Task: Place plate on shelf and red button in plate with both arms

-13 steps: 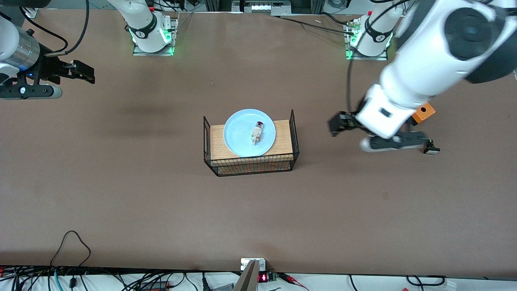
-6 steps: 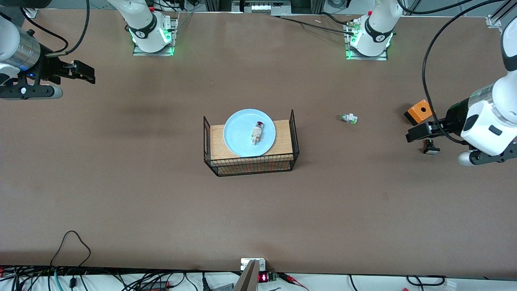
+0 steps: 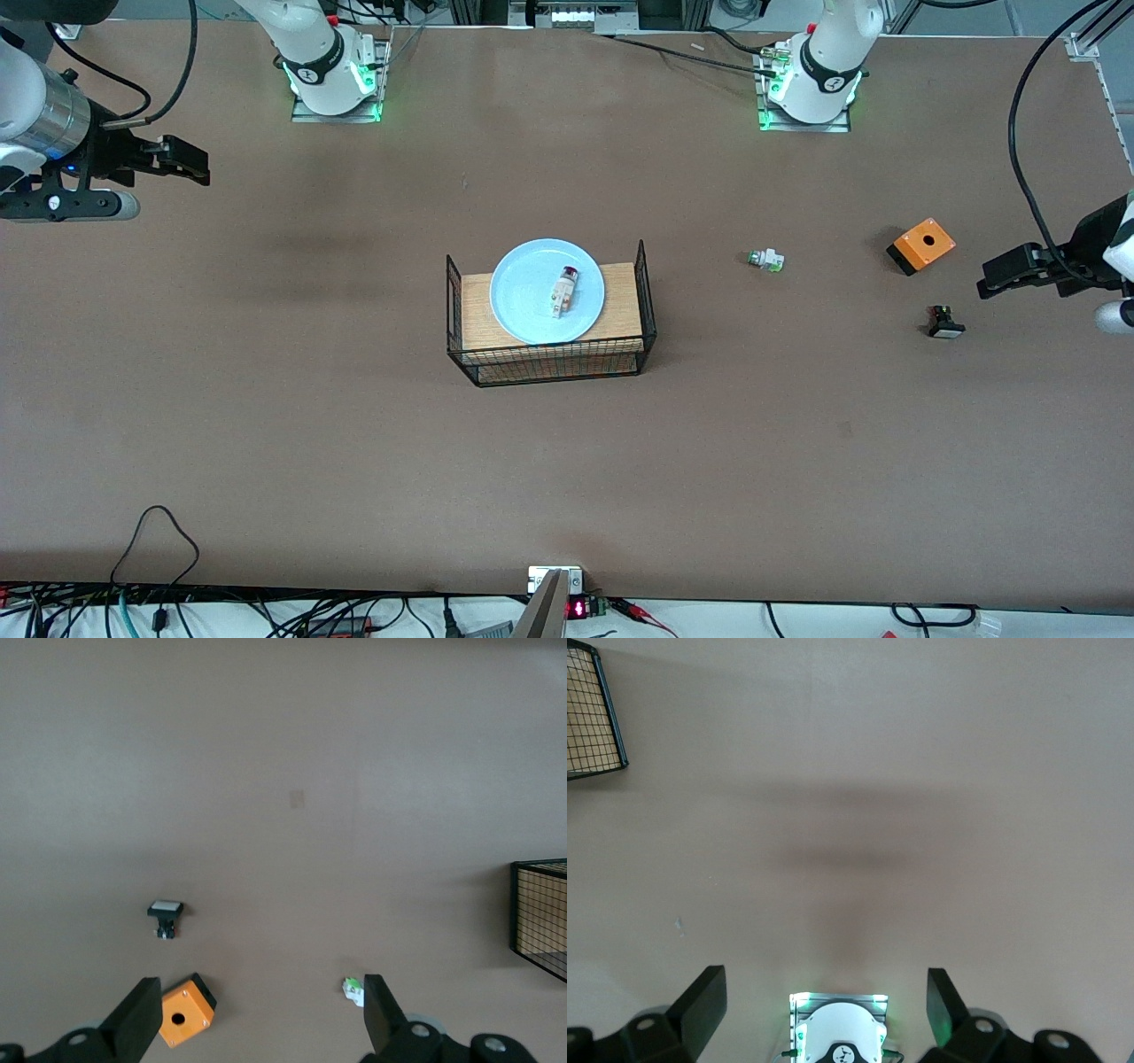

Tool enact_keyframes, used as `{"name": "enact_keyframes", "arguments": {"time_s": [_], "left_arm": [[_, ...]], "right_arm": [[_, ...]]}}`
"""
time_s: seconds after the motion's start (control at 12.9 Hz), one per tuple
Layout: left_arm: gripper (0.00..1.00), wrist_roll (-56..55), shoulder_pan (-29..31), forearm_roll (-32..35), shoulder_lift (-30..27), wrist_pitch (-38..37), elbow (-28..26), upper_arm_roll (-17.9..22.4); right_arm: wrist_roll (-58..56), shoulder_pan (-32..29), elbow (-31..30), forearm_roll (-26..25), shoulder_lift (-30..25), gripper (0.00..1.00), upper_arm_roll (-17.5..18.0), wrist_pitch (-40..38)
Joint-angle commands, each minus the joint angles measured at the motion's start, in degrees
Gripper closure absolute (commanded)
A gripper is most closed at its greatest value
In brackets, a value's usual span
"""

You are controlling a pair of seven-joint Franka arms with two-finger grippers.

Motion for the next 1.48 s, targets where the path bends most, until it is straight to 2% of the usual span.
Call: {"name": "enact_keyframes", "arguments": {"time_s": [0.0,0.31,1.4], "left_arm": [[0.00,0.7,-1.9,-0.2,-6.3,4.6,-10.0,0.9],[0.00,0.6,-1.4,-0.2,-7.2,1.6,-9.6,0.8],[0.00,0.6,-0.6,0.1,-7.2,1.6,-8.3,0.3]], "right_arm": [[-0.6,-0.1,1.1,0.5,0.0,0.00,0.3,-1.2],[-0.6,-0.1,1.1,0.5,0.0,0.00,0.3,-1.1],[-0.7,-0.1,1.2,0.3,0.1,0.00,0.3,-0.9]]}}
